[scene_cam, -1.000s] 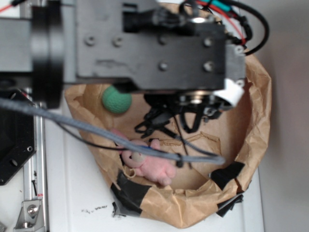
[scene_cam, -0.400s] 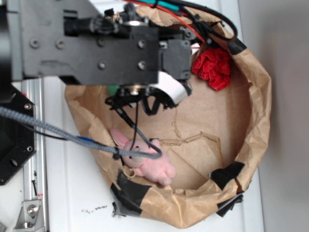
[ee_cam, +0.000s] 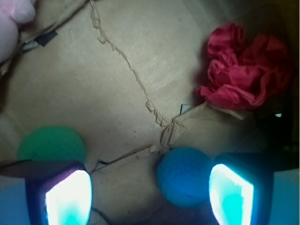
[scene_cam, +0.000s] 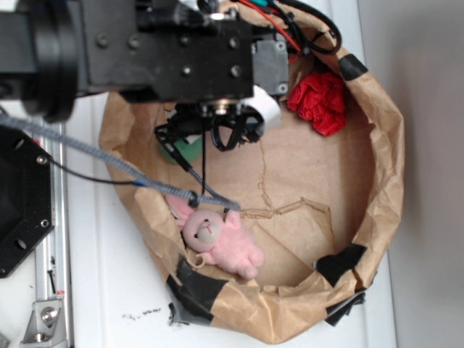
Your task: Grab the blue ball.
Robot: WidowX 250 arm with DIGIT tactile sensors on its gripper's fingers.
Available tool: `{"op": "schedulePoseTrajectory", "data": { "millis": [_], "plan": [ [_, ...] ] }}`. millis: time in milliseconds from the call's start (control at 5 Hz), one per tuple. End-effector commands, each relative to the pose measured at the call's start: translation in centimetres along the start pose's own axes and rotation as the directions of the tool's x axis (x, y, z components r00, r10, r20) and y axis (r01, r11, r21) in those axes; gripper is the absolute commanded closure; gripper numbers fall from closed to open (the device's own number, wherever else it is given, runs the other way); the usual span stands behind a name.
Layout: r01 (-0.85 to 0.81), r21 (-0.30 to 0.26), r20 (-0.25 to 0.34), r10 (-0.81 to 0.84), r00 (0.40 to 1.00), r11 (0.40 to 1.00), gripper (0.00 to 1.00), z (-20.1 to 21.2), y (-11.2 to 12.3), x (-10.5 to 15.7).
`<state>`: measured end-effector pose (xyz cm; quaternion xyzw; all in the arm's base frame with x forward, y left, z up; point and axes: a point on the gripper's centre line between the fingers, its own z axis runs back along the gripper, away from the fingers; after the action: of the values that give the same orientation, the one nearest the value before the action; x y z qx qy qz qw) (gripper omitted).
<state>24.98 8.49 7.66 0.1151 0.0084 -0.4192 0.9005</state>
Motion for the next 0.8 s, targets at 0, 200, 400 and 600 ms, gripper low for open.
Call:
{"op": "schedulePoseTrajectory", "data": {
  "millis": [0,200,400,600],
  "plan": [
    [0.031,0.017,-0.026,-0.03,0.999,0.999,0.0,-0.7,1.4,-1.1],
    [0.061,0.014,-0.042,-0.06,0.997,0.998,0.0,-1.3,1.6,-1.6],
    [0.07,0.007,-0.04,-0.07,0.997,0.998,0.0,-2.1,1.5,-1.8],
    [0.109,0.019,-0.005,-0.109,0.994,0.994,0.0,-3.6,1.9,-1.2]
  ]
}}
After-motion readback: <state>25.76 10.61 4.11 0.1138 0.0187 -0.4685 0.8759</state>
